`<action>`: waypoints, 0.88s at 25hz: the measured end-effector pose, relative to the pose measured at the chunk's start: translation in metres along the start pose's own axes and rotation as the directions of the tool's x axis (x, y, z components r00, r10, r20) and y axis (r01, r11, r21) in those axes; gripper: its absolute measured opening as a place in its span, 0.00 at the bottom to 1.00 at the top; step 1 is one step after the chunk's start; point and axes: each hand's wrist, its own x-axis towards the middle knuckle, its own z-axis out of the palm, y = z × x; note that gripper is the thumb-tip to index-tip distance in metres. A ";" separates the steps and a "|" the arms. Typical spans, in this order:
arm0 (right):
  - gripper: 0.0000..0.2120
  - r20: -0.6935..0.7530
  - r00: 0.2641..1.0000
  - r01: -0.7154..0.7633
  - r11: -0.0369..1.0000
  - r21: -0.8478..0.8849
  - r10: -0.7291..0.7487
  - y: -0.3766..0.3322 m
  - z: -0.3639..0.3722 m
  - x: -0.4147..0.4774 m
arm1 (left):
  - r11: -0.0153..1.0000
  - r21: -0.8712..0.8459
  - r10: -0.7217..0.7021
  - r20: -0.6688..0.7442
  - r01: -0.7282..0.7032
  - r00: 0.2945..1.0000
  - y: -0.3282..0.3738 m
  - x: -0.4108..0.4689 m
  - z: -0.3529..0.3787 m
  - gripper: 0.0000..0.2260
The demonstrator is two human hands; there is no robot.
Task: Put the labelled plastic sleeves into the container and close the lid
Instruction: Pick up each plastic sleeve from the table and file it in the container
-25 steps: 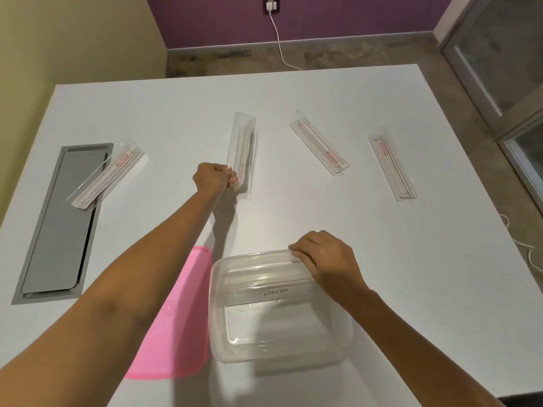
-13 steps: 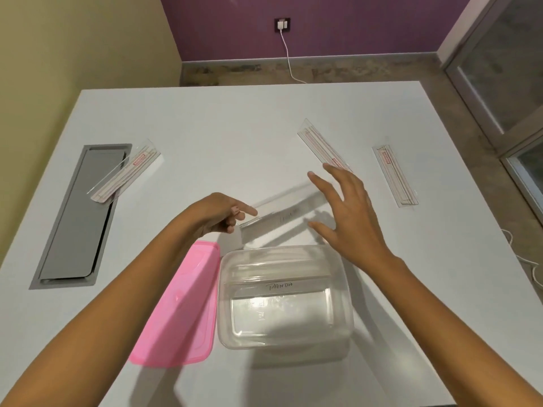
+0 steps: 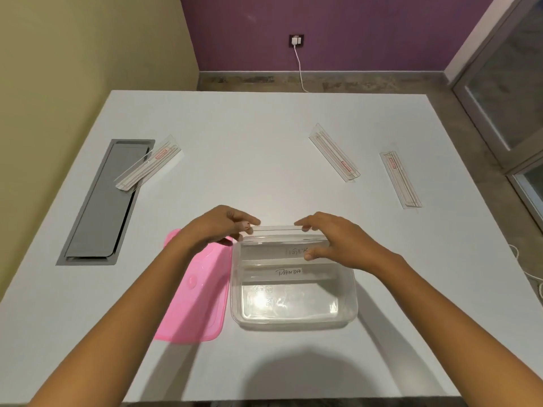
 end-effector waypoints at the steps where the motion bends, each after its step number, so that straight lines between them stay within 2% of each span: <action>1: 0.29 -0.006 1.000 -0.012 1.000 0.006 0.012 0.001 0.007 -0.002 | 1.000 -0.015 0.021 -0.121 -0.023 0.992 -0.012 -0.003 0.004 0.11; 3: 0.29 0.000 0.999 -0.051 0.996 0.073 0.051 0.001 0.021 -0.003 | 0.998 -0.046 0.022 -0.332 -0.039 0.943 -0.034 -0.006 0.014 0.11; 5: 0.29 0.032 0.995 -0.094 0.983 0.160 0.090 0.003 0.036 -0.002 | 0.995 -0.088 0.002 -0.399 -0.041 0.917 -0.051 -0.006 0.029 0.12; 7: 0.30 0.068 0.990 -0.131 0.976 0.174 0.121 0.005 0.049 0.001 | 0.991 -0.125 -0.010 -0.407 -0.045 0.913 -0.062 -0.005 0.041 0.13; 10: 0.30 0.070 0.988 -0.143 0.987 0.070 0.138 0.009 0.060 0.004 | 0.983 -0.172 -0.016 -0.407 -0.059 0.913 -0.068 -0.005 0.051 0.13; 15: 0.30 0.077 0.992 -0.101 0.995 -0.026 0.103 0.009 0.069 0.009 | 0.981 -0.187 -0.032 -0.410 -0.049 0.911 -0.069 -0.004 0.057 0.14; 22: 0.30 0.014 0.999 -0.037 0.984 -0.172 0.040 0.010 0.077 0.007 | 0.962 -0.267 -0.056 -0.410 -0.061 0.910 -0.069 -0.004 0.058 0.15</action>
